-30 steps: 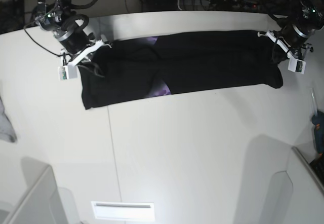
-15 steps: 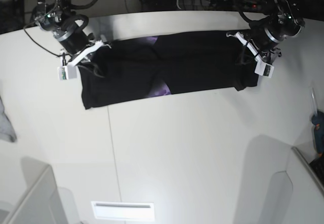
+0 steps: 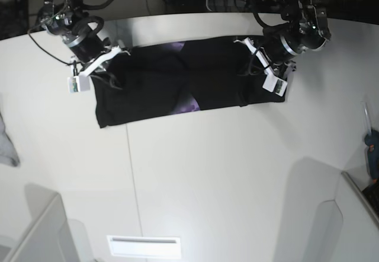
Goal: Fold the T-shirt properly
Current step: 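Fold the strip end held by the left gripper toward the right gripper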
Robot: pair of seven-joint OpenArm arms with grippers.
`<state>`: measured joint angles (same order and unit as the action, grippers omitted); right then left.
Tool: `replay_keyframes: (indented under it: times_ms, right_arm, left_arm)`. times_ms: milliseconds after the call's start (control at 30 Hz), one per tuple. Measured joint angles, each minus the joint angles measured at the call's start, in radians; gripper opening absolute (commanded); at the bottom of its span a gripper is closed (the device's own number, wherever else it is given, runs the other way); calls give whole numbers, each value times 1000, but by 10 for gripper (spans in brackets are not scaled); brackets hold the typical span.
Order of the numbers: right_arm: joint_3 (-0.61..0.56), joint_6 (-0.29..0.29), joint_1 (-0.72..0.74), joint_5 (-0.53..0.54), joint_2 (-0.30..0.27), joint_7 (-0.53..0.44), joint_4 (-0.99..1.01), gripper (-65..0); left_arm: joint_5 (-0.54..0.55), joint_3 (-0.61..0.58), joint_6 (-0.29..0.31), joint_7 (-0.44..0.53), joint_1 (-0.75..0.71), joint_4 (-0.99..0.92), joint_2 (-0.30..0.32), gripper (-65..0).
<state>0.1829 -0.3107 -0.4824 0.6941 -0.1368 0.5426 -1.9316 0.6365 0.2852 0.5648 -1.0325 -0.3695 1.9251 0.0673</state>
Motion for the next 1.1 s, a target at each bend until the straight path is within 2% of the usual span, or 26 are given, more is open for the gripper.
replay_keyframes:
  times_ms: [100, 133, 167, 467, 600, 1100]
  right_arm:
    - [0, 0, 0, 0, 0, 0, 0, -650]
    - [0, 0, 0, 0, 0, 0, 0, -650]
    - [0, 0, 0, 0, 0, 0, 0, -650]
    - [0, 0, 0, 0, 0, 0, 0, -650]
    - [0, 0, -1, 0, 0, 0, 0, -650]
    - [0, 0, -1, 0, 0, 0, 0, -650]
  left_arm:
    - [0, -17, -20, 0, 17, -1, 2, -650]
    - [5, -18, -60, 1, 23, -1, 0, -650]
    - [2, -17, -68, 3, 27, -1, -10, -650]
    - [0, -98, -71, -4, 48, -2, -21, -650]
    - [-2, -90, -71, -3, 48, -4, -43, -650]
    - [-4, -97, -71, -3, 51, -6, -42, -650]
